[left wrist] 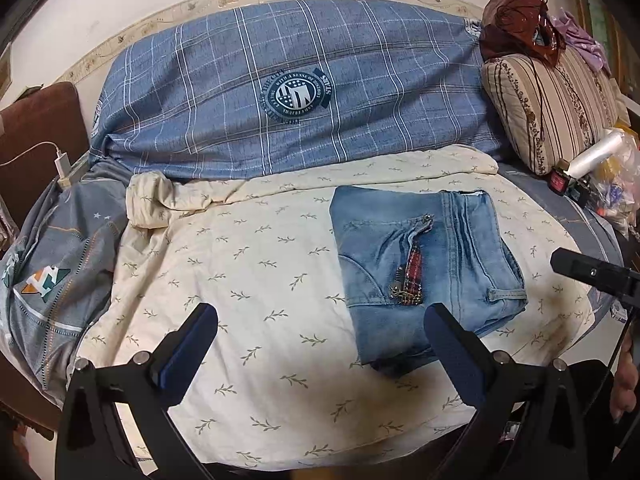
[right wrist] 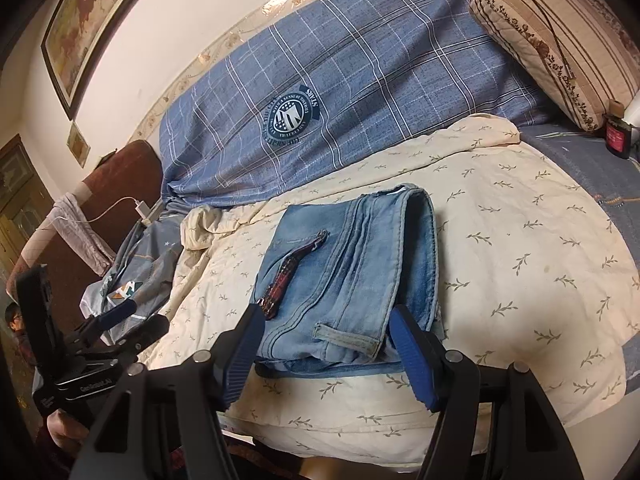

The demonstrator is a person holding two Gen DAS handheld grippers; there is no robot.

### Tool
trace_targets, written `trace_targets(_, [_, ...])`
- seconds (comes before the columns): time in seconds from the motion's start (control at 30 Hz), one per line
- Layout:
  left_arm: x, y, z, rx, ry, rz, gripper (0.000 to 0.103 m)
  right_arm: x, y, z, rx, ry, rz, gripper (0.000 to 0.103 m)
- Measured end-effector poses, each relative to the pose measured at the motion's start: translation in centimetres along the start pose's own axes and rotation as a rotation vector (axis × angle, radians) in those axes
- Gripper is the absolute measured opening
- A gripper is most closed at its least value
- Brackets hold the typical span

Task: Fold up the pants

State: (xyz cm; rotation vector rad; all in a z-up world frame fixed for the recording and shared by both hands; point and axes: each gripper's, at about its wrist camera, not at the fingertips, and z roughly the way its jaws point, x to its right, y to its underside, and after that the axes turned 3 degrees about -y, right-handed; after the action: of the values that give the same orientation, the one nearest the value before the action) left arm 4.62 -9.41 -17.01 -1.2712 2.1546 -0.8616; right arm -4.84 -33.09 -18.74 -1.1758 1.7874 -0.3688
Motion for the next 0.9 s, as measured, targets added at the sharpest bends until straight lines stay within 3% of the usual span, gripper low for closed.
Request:
trace_targets(0.6, [0.4, 0.7, 3.7, -0.114, 0.019, -0.013, 0.103, 2.5, 0.2, 1.5, -0.024, 0.009, 0.046, 0.069])
trace_targets(0.9, [-0.8, 1.3, 7.0, -0.223, 0.057, -0.091, 0.102, 4.4, 1.0, 3.0, -0.049, 0.010, 0.099, 0.069])
